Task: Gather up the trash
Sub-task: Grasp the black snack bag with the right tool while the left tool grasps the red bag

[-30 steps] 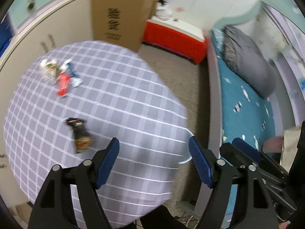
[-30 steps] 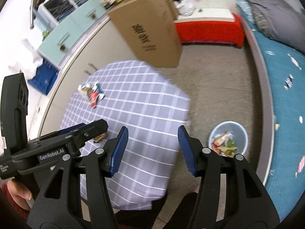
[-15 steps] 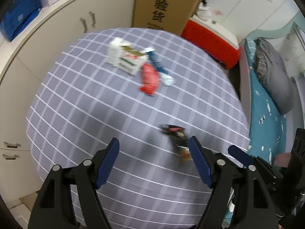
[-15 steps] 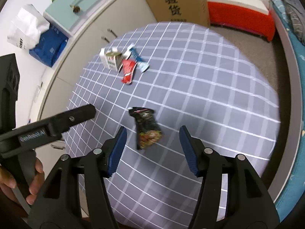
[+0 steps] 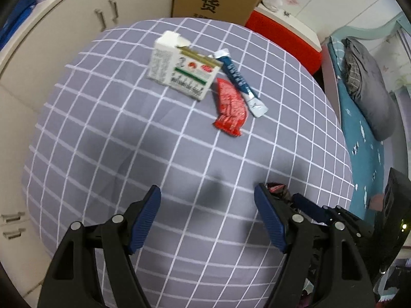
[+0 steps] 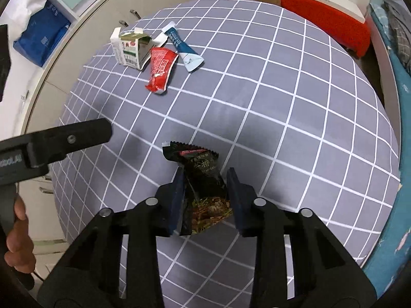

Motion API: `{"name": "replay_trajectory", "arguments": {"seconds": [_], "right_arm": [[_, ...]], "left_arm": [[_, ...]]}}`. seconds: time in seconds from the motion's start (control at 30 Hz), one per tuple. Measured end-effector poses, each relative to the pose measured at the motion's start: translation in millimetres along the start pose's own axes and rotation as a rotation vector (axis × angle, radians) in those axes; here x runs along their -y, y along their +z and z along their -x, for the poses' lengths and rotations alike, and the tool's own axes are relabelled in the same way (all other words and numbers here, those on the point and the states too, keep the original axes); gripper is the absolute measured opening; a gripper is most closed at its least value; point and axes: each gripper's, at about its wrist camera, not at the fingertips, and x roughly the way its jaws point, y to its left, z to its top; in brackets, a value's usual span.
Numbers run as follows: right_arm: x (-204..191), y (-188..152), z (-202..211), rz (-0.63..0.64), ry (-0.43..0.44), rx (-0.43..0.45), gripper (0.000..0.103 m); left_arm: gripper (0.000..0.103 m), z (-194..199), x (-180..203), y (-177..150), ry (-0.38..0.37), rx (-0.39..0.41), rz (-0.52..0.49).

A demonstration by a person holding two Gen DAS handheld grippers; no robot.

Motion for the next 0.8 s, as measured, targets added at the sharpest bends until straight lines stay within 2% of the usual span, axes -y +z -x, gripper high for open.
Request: {"name": "replay_trajectory", "arguments": {"seconds": [0.07,0.13,0.23,0.33,0.4,0.6,0.63,0.8], "right_arm": [[4.2,3.4,1.6,-0.008,-0.006,0.007,0.022],[13.9,10.6,3.9,-0.034,-0.016,0.016,0.021],[29.6,21.4,7.8,-0.074,-0.030,0.032,0.021],[43.4,32.1,12.6,-0.118,-0.029,0.054,0.021],[50.0,37.8,16.4,-0.139,-0.021,0.070,0.021],[60.0,40.8,23.2,-0.195,0.017,0.092,0.021],[60.2,41.1,22.6,-0.200,0.022,0.093,0.021],[57.9,40.7,22.1,-0.223,0.057,0.097,0.021]], "left_arm": [[0.074,-5.5,3.9,7.0,-0.011,-0.001,-0.013],[0.074,-11.1,9.6,16.8,-0.027,0.010,-0.033],[0.074,-16.0,17.5,31.3,-0.009,0.052,-0.071],[0.073,-26.2,21.5,45.3,-0.017,0.057,-0.087],[0.067,-32.7,23.6,53.3,-0.017,0.062,-0.095],[0.041,-52.7,26.7,66.0,-0.001,0.027,-0.113],[0.032,-51.3,26.0,66.5,0.005,0.034,-0.116],[0.024,-43.3,28.5,61.4,0.012,0.047,-0.093]]}}
